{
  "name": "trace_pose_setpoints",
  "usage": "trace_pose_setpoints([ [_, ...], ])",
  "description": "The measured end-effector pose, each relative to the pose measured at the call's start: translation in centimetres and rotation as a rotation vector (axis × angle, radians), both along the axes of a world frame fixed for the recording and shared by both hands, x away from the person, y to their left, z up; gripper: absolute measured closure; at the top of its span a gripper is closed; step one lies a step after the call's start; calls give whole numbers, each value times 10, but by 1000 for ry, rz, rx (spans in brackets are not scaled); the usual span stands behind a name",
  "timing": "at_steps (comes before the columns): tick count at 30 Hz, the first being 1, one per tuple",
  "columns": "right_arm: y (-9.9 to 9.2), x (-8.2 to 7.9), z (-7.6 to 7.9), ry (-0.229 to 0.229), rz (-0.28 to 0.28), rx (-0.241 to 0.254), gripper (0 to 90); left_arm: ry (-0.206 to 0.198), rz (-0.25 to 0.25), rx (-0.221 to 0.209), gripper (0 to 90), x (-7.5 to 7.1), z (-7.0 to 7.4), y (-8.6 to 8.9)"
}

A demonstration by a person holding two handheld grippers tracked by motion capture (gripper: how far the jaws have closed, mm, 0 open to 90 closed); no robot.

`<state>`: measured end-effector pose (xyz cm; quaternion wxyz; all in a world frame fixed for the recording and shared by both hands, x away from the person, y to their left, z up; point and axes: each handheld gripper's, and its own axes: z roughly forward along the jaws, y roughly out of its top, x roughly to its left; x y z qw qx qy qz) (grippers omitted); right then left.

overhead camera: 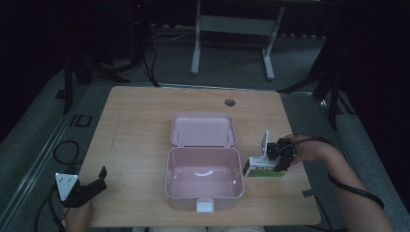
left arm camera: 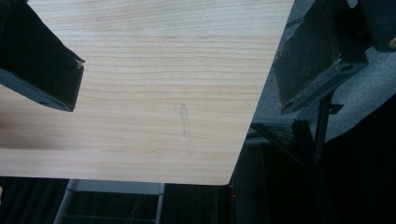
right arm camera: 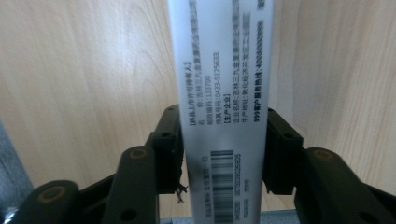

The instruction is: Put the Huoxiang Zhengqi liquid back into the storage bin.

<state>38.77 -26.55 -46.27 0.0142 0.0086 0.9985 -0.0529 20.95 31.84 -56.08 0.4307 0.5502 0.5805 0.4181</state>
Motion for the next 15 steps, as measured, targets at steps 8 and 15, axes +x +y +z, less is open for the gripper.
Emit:
trace_pose_setpoints([
  [8, -2, 1, -5, 34, -2, 12, 622, 2, 2, 2, 16, 0, 0, 0],
  [15, -3, -4, 2, 69, -19, 22, 629, 4, 5, 3, 16, 1, 0, -1],
])
